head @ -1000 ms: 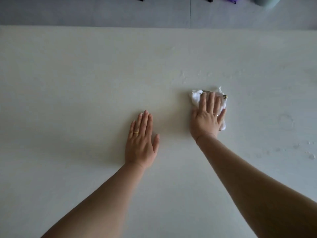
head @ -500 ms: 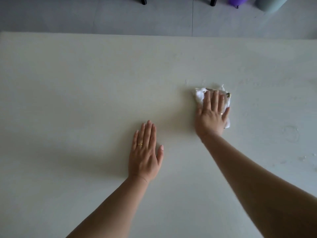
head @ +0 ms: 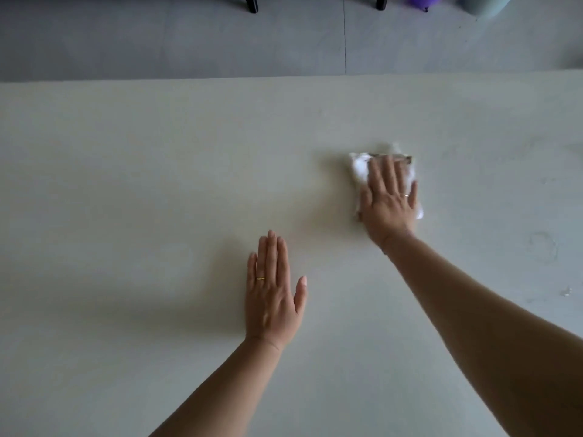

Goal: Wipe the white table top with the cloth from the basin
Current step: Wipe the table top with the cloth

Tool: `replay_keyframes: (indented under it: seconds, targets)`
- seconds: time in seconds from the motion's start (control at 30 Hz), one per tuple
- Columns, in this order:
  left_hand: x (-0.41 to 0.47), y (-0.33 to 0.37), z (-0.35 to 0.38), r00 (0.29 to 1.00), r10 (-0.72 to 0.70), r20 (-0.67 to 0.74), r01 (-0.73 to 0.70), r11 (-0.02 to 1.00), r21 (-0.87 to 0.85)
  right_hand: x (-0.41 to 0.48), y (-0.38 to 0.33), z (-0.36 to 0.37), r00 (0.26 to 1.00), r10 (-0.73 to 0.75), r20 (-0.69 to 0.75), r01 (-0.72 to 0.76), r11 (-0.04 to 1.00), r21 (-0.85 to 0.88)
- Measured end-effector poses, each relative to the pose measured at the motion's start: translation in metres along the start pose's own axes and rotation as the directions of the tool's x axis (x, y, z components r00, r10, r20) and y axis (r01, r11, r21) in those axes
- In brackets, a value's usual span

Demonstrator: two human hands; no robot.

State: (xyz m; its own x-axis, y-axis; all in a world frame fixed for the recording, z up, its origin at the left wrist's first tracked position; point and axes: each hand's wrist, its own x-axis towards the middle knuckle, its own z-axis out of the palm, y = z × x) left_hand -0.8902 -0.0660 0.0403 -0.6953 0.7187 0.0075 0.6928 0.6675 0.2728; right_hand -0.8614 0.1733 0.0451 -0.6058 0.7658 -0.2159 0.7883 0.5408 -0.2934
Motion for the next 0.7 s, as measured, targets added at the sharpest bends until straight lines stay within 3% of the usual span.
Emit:
replay_keyframes:
  seconds: [0.07,0.13,0.2,0.27,0.37,0.43,0.53,0.63,0.7]
  targets:
    - [0.017,0.0,-0.003,1.0,-0.003,-0.022,0.002,1.0,-0.005,0.005,-0.011,0.0,0.985,0.168,-0.022,-0.168,0.985,0.026]
    - [0.039,0.0,-0.006,0.999,-0.036,-0.041,0.036,0.999,0.001,-0.002,-0.045,0.01,0.989,0.147,-0.022,-0.146,0.988,0.043]
    - [0.058,-0.002,-0.008,0.996,-0.08,-0.047,0.082,0.996,0.041,-0.018,-0.084,0.027,0.992,-0.12,0.048,0.118,0.992,0.037]
    - [0.07,-0.007,-0.009,0.993,-0.106,-0.043,0.11,0.989,0.097,-0.03,-0.106,0.036,0.909,-0.388,0.149,0.388,0.921,0.032]
    - [0.077,-0.016,-0.009,0.999,-0.052,-0.015,0.053,0.996,0.07,-0.011,-0.083,0.03,0.826,-0.538,0.171,0.553,0.831,-0.054]
    - [0.084,-0.015,-0.008,1.0,-0.012,-0.005,0.013,0.999,0.05,0.011,-0.051,0.02,0.888,-0.448,0.099,0.456,0.886,-0.082]
    - [0.103,-0.008,-0.005,1.0,-0.018,0.011,0.018,1.0,0.022,0.04,-0.015,0.004,0.993,-0.118,0.0,0.118,0.991,-0.061]
    - [0.121,-0.004,0.001,0.999,-0.012,0.044,0.011,1.0,0.024,0.046,-0.028,0.007,0.996,0.085,-0.038,-0.087,0.995,-0.049]
    - [0.127,-0.004,0.005,0.998,-0.016,0.061,0.013,0.999,0.048,0.043,-0.052,0.015,0.996,0.073,-0.047,-0.074,0.997,-0.03]
